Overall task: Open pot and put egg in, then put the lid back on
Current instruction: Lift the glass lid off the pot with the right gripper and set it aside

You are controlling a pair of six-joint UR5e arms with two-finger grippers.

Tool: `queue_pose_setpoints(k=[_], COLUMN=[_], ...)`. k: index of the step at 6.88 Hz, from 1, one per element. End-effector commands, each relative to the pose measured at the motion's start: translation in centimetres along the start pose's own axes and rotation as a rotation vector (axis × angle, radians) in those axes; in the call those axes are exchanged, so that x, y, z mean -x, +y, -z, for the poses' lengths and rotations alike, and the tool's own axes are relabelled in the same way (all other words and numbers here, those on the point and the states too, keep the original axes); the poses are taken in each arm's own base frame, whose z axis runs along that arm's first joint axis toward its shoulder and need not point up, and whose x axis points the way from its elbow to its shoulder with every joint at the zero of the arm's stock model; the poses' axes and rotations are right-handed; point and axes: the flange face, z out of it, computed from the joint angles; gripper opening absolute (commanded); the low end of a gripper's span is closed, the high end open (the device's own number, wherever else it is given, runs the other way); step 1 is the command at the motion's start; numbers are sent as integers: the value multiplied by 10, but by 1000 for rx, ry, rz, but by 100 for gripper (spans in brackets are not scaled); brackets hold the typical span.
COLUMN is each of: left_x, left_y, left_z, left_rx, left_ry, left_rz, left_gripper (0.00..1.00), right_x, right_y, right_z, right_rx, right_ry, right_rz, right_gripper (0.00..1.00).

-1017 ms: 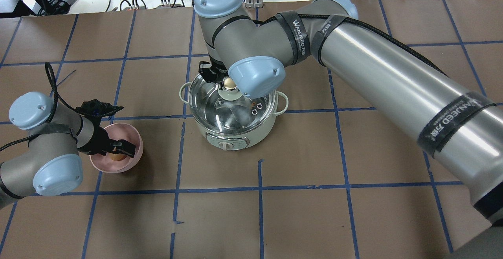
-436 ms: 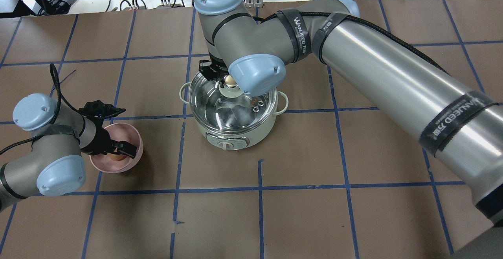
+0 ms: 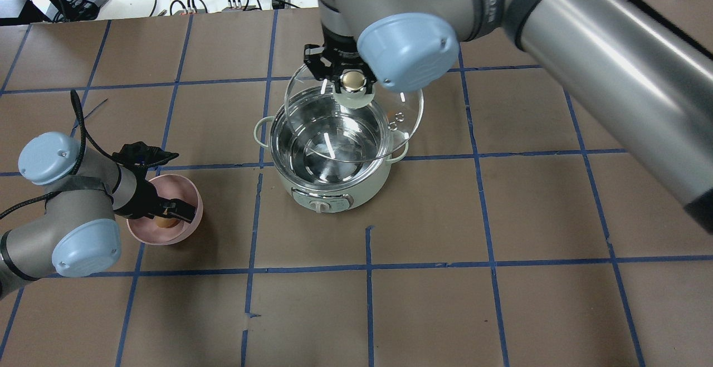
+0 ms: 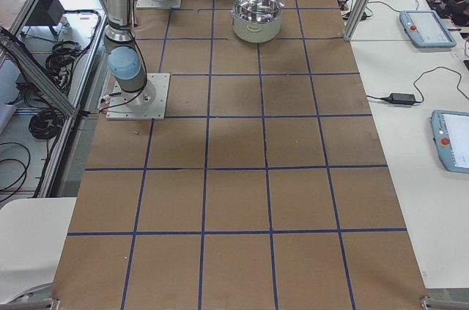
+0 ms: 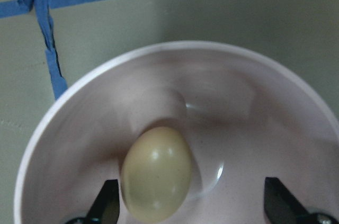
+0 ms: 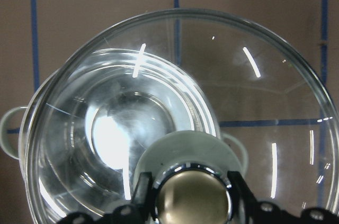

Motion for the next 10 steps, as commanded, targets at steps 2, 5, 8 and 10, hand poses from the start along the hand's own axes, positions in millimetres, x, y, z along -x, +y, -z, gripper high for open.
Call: queue_pose_setpoints(k=[2,5,8,10], left_x=[3,8,8,8], left_y=[-2,-9,-10,-10], left_z=[-8,-5,-3,-3], left_rx=[23,16,10,10], left_ry=[3,-2,-4,-4], left_rz=[-2,1,1,2], left_gripper=[96,66,17,4], right_x=[-159,-185,-183,-185], right_y=[-26,-20,-17,-17], right_z=[0,-7,-9,-12], right_rx=[76,94,90,87], right_ry=[10,9,6,8], right_rz=[137,166,170,169], right_gripper=[20,21,22,22])
